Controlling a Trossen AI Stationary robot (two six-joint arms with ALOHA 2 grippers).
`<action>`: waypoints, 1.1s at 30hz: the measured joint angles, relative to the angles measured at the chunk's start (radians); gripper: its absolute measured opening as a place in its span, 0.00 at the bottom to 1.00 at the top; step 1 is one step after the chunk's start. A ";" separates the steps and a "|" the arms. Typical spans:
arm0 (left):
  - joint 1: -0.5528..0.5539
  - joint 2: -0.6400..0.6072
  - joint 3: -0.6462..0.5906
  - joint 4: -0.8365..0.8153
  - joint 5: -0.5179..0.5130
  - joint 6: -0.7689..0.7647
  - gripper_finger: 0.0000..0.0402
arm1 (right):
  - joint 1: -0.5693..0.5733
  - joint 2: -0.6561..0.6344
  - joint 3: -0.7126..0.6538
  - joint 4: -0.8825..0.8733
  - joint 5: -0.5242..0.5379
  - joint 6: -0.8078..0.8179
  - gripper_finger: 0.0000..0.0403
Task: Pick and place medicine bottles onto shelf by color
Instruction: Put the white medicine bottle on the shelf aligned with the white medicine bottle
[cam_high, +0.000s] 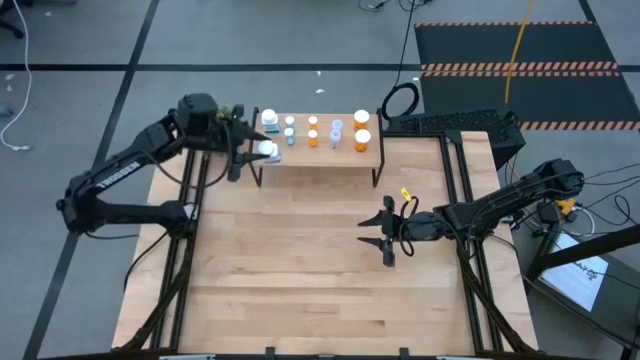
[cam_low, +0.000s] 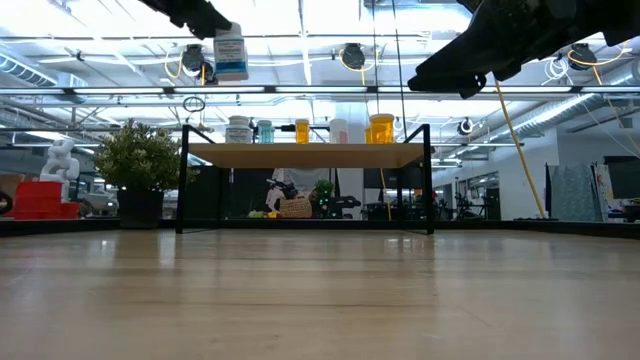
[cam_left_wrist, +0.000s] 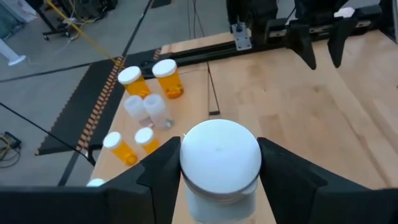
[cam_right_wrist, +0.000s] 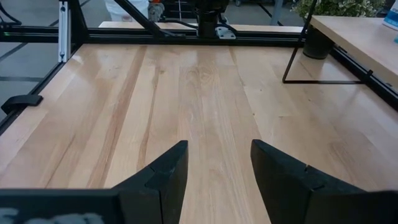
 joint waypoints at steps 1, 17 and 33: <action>0.011 0.011 0.017 -0.016 0.012 0.013 0.48 | 0.000 0.000 0.000 0.000 0.000 -0.002 0.42; 0.177 0.152 0.099 -0.084 0.130 0.143 0.48 | 0.000 0.000 0.000 0.001 -0.030 0.001 0.42; 0.274 0.228 0.099 -0.108 0.246 0.220 0.48 | 0.000 0.000 0.000 -0.004 -0.031 -0.015 0.42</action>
